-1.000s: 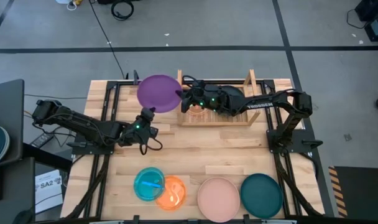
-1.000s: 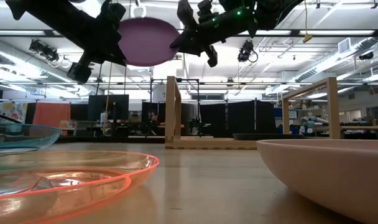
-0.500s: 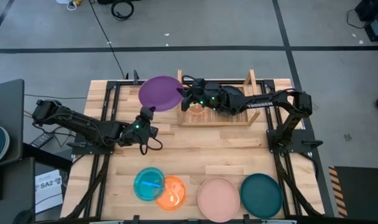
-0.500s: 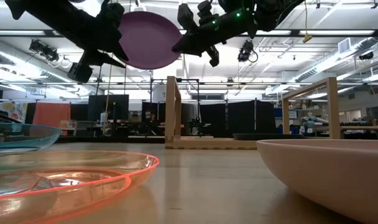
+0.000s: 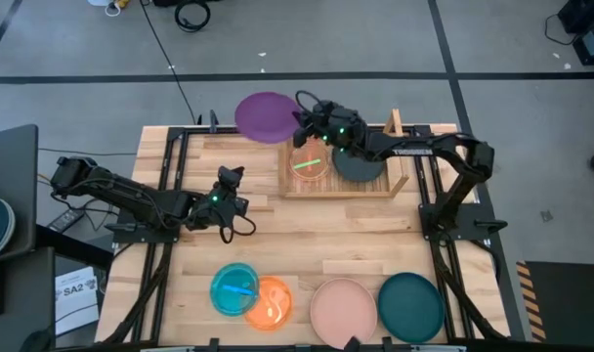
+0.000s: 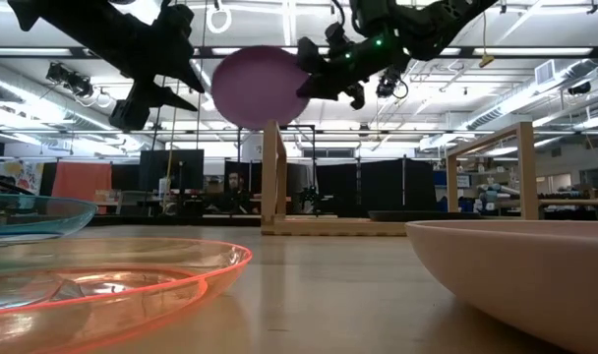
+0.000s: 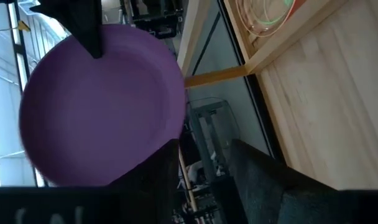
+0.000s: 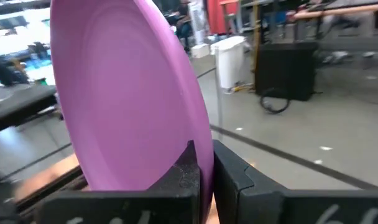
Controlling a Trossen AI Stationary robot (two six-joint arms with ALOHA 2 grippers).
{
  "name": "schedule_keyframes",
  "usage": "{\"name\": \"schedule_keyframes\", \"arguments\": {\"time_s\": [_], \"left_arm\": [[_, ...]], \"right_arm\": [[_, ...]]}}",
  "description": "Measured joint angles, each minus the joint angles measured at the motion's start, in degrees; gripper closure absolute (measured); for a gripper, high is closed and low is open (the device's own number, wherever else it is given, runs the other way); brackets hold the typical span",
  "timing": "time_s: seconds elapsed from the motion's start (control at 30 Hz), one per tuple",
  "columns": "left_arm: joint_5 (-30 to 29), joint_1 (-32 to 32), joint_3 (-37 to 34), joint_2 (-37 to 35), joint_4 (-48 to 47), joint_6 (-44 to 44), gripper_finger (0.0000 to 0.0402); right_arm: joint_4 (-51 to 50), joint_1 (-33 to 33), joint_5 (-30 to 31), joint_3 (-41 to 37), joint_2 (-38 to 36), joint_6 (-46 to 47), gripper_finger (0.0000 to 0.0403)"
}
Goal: Place and stack plates onto a shelf
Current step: Stack the large purple plate on top of the large black plate on the shelf
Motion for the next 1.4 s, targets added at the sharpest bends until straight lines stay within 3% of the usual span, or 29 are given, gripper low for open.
{"name": "schedule_keyframes", "arguments": {"time_s": [0.2,0.4,0.7,1.0,1.4], "left_arm": [[2.49,0.00,0.00,-0.01,0.02,-5.09,0.0248],[5.55,0.00,0.00,0.00,0.04,-5.92,0.0248],[5.70,0.00,0.00,0.01,0.04,-5.96,0.0248],[5.70,0.00,0.00,0.00,0.04,-5.98,0.0248],[5.70,0.00,0.00,0.00,0.04,-6.00,0.0248]], "right_arm": [[-9.04,-4.73,-0.11,0.00,-6.14,-2.53,0.0379],[-27.86,-9.55,-0.94,0.00,-15.84,-3.85,0.0379],[-53.80,-19.53,-7.74,0.00,-26.18,-3.43,0.0379],[-68.57,-25.74,-14.73,0.00,-21.93,-6.58,0.0378],[-71.78,-26.10,-17.38,0.00,-13.19,-9.92,0.0378]]}}
